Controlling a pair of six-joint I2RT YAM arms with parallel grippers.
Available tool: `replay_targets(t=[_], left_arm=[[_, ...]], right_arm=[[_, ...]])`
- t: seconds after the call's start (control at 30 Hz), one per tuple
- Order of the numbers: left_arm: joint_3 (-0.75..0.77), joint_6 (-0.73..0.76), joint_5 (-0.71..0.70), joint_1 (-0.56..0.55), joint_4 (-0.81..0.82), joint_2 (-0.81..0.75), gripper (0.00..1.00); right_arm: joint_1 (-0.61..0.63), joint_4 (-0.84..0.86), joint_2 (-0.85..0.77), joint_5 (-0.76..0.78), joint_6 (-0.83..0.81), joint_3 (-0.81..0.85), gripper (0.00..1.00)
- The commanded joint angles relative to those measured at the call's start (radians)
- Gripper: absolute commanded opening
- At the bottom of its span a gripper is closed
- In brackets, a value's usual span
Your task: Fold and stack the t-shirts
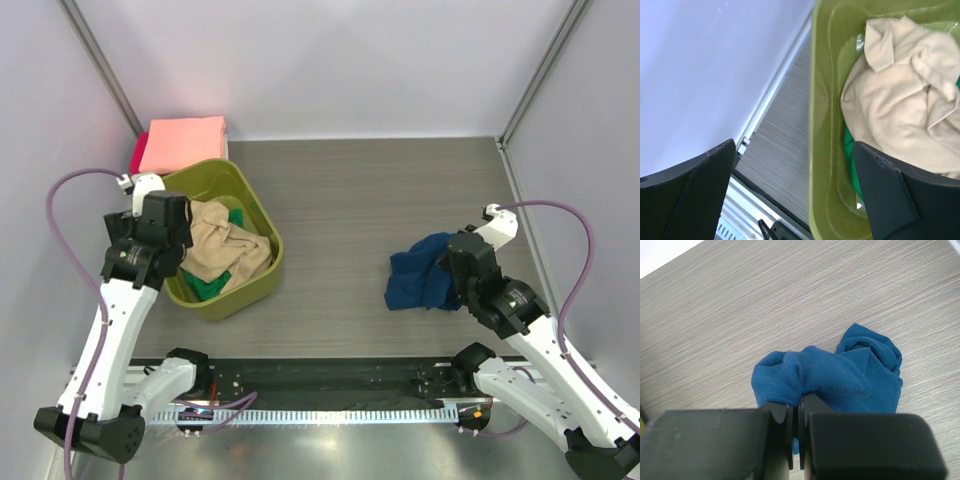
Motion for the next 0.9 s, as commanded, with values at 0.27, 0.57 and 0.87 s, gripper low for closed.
replay_targets(t=[0.27, 0.57, 0.87], left_arm=[[0.353, -0.163, 0.309, -0.171, 0.051, 0.314, 0.92], [0.583, -0.143, 0.477, -0.286, 0.093, 0.832, 0.84], [0.321, -0.068, 0.428, -0.214, 0.039, 0.683, 0.72]], right_arm=[[-0.002, 0.096, -0.015, -0.038, 0.023, -0.027, 0.01], [-0.002, 0.087, -0.049, -0.064, 0.004, -0.038, 0.01], [-0.002, 0.092, -0.029, -0.061, 0.006, -0.053, 0.01]])
